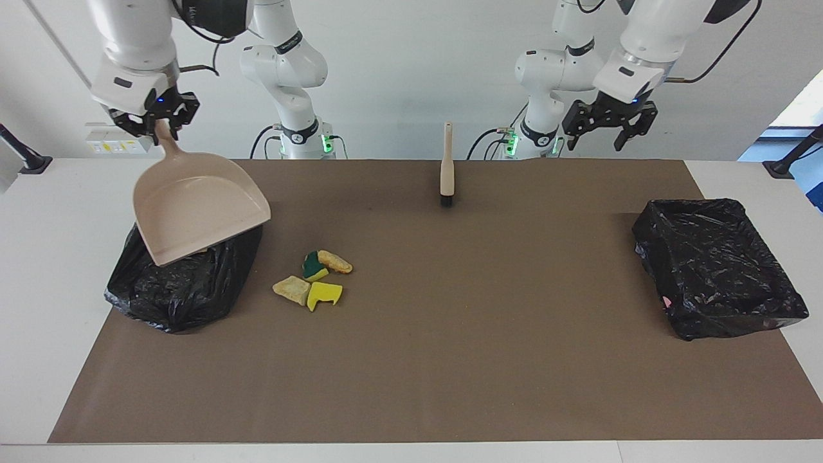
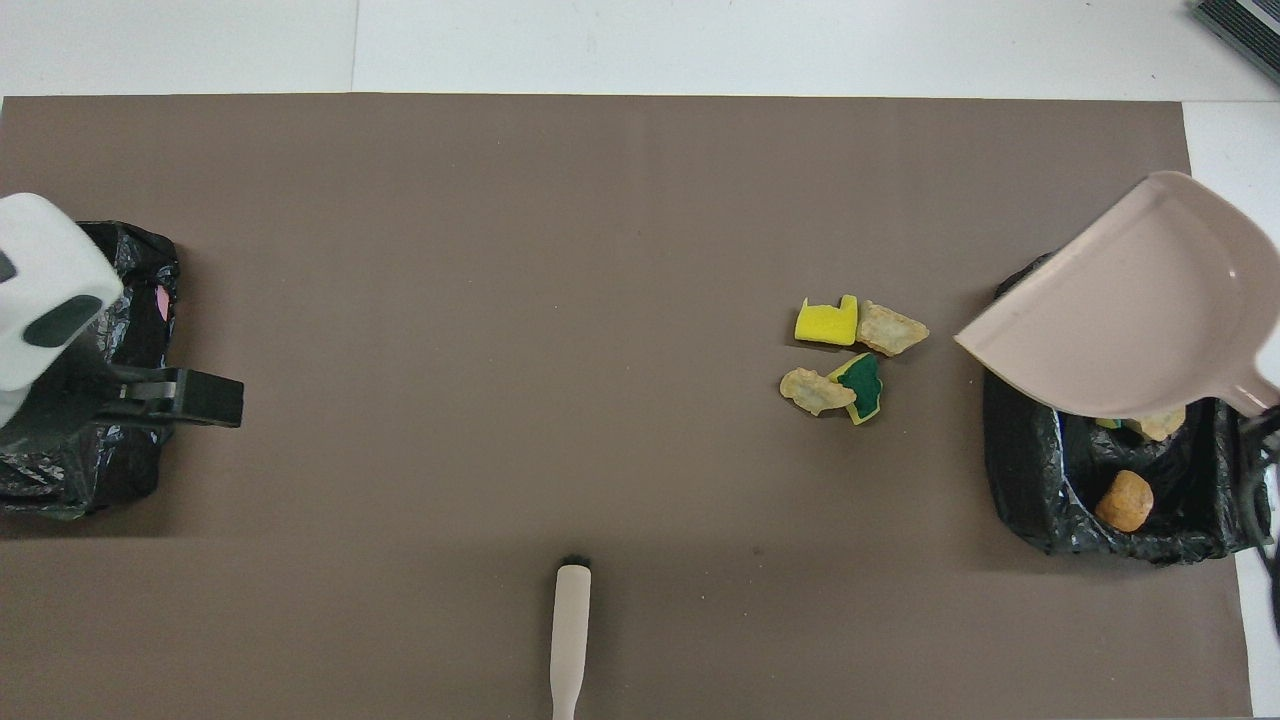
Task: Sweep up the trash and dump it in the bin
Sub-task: 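Carry the empty dustpan back toward the table middle with the right gripper, then lower the dustpan onto the table and open the right gripper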
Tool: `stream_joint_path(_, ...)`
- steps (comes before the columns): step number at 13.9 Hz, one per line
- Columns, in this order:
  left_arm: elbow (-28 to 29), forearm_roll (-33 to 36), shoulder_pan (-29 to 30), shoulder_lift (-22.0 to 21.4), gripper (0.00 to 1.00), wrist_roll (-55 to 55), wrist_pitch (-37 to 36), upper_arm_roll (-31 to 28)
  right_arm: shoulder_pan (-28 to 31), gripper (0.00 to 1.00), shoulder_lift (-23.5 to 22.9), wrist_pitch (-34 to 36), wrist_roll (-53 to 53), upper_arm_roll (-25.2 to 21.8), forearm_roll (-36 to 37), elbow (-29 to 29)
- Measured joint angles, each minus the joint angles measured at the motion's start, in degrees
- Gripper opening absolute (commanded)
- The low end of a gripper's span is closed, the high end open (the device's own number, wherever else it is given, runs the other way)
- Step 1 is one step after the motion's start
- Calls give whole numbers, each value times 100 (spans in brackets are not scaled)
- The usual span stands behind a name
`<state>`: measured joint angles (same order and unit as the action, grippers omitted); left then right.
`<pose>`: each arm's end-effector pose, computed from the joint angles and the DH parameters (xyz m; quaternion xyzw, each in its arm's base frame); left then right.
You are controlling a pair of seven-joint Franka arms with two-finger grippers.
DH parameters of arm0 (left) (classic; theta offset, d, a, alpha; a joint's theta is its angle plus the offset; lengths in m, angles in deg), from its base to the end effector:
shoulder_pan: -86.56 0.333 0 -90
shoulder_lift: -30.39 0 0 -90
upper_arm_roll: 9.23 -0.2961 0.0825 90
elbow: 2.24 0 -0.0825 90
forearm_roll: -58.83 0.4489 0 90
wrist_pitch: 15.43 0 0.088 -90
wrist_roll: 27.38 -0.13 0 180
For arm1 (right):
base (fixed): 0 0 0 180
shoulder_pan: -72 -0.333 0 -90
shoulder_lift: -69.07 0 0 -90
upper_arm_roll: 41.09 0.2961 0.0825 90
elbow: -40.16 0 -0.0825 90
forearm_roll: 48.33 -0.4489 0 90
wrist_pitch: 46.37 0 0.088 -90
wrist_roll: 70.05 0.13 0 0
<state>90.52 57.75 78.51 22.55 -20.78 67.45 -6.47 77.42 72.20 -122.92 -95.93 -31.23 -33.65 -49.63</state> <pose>0.5537 -0.1101 0.6264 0.9991 -0.0374 -0.0186 0.0033 0.5743 0.0096 0.6029 0.9580 0.2397 -0.1106 0.1124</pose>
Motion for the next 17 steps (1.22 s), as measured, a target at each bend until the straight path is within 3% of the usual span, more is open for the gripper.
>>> stream_joint_path(4, -865, 13, 229, 459, 100, -334, -488, -3, -984, 0, -344, -352, 3098, 53, -1205, -16)
stream_joint_path(9, -1182, 174, 236, 674, 100, -695, -638, 39, -2196, 0, -1322, -2005, 5500, 59, -2066, -39)
stream_joint_path(13, -1194, 174, 236, 674, 100, -715, -656, 41, -3180, 0, -2374, -3609, 6363, 57, -2474, -42)
stream_joint_path(17, -1193, 174, 237, 670, 100, -714, -675, 54, -3454, 0, -2905, -4203, 6404, 37, -2474, -61)
